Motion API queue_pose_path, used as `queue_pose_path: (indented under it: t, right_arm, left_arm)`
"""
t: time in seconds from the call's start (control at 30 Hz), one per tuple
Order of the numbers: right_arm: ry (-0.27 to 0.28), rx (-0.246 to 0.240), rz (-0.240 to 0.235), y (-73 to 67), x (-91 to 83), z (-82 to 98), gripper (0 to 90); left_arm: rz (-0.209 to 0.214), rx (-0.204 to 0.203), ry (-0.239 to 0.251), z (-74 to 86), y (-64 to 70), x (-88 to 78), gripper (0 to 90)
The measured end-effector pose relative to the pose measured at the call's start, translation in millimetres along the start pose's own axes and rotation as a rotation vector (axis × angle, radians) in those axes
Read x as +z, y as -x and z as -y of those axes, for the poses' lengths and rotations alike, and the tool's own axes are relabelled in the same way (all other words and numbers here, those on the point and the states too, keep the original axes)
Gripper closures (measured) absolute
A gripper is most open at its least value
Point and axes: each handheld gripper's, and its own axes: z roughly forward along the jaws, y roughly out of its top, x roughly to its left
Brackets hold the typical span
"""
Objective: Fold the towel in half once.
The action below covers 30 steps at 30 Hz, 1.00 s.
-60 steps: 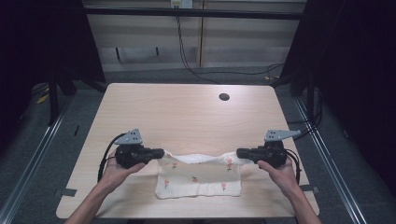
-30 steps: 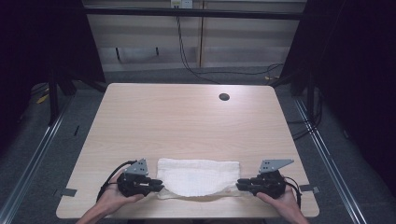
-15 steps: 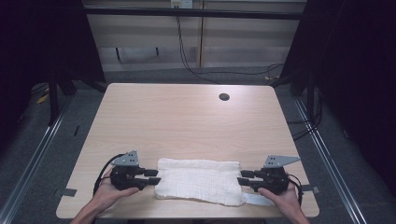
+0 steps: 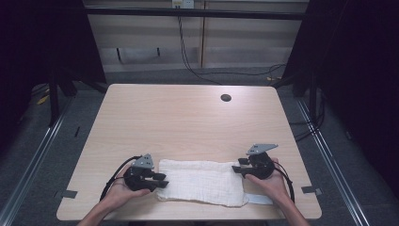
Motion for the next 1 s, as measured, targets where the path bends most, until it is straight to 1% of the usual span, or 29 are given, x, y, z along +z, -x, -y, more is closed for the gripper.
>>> queue_pose_path:
  t: [0.1,0.13,0.17,0.2,0.23,0.33,0.37,0.43,0.5,0.53,0.57,0.6,0.67,0.7,0.73,0.77,0.8,0.83,0.87,0.9,0.93,0.97,1.0]
  right_arm:
    - [-0.006,0.015,-0.002,4.2,1.0,2.0,80.6]
    - [-0.006,0.015,-0.002,4.2,1.0,2.0,80.6]
    - [-0.006,0.021,-0.004,5.8,-0.2,2.2,84.3]
    - [0.000,0.042,-0.005,9.3,-1.9,2.7,87.4]
    - [-0.004,0.045,-0.003,10.7,-2.5,2.8,87.8]
    - [-0.006,0.056,-0.005,13.7,-2.9,3.6,88.4]
    - [-0.011,0.080,-0.009,15.8,-3.3,4.0,88.4]
    - [-0.004,0.077,-0.005,19.3,-2.5,4.0,88.1]
    - [-0.006,0.090,0.000,22.8,-1.8,2.3,85.4]
    - [-0.005,0.089,0.002,24.7,-1.1,1.0,84.0]
    - [-0.005,0.089,0.002,24.7,-1.1,1.0,84.0]
    - [0.000,0.100,0.003,29.1,-0.4,-1.2,84.2]
    - [-0.008,0.105,0.017,31.6,0.1,-1.7,85.1]
    - [-0.012,0.107,0.017,34.0,0.8,-1.1,85.4]
    - [-0.021,0.108,0.026,36.2,1.1,0.0,86.0]
    - [-0.015,0.117,0.028,38.5,0.8,0.8,84.5]
    - [-0.014,0.125,0.038,40.6,0.1,1.2,81.5]
    - [-0.009,0.132,0.046,41.9,-0.4,1.9,79.3]
    - [-0.001,0.142,0.042,41.9,-0.4,2.5,78.7]
    - [0.002,0.134,0.043,40.6,-0.7,2.3,78.2]
    - [0.016,0.127,0.036,38.1,-1.8,1.5,76.9]
    - [0.035,0.121,0.025,34.8,-3.9,-0.1,75.3]
    - [0.053,0.111,0.015,31.0,-6.6,-2.3,74.4]
  left_arm:
    - [0.005,-0.003,0.002,-0.1,-0.3,0.4,64.7]
    - [0.005,-0.003,0.002,-0.1,-0.3,0.4,64.7]
    - [0.006,-0.003,0.002,-0.2,-1.0,0.6,64.7]
    - [0.005,-0.015,0.011,-0.3,-1.2,1.3,64.6]
    - [0.005,-0.015,0.011,-0.3,-1.2,1.3,64.6]
    - [-0.003,-0.009,0.005,-1.2,-0.3,1.8,64.1]
    - [-0.002,-0.007,0.011,-1.3,0.2,2.7,64.5]
    - [0.017,-0.027,0.015,-1.8,-0.6,2.7,64.8]
    - [0.014,-0.026,0.018,-2.2,-0.5,2.6,64.7]
    - [0.016,-0.027,0.021,-2.1,-0.4,2.2,63.9]
    - [0.016,-0.027,0.021,-2.1,-0.4,2.2,62.3]
    - [0.020,-0.029,0.024,-1.4,0.0,2.0,60.7]
    - [0.018,-0.032,0.030,-1.3,0.8,1.7,58.7]
    - [0.017,-0.046,0.040,-1.5,0.5,0.1,57.2]
    - [0.011,-0.048,0.045,-1.7,-0.4,-1.1,56.0]
    - [0.011,-0.048,0.045,-1.7,-0.4,-1.1,55.4]
    - [0.001,-0.067,0.061,-1.4,-2.3,-4.1,54.5]
    - [0.001,-0.067,0.061,-1.4,-2.3,-4.1,52.9]
    - [-0.027,-0.088,0.070,-1.6,-4.5,-7.3,51.0]
    - [-0.027,-0.088,0.070,-1.6,-4.5,-7.3,50.6]
    - [-0.038,-0.091,0.070,-2.2,-6.2,-9.5,50.0]
    - [-0.047,-0.102,0.090,-4.1,-8.3,-13.1,49.4]
    - [-0.052,-0.107,0.097,-5.6,-9.7,-14.4,49.3]
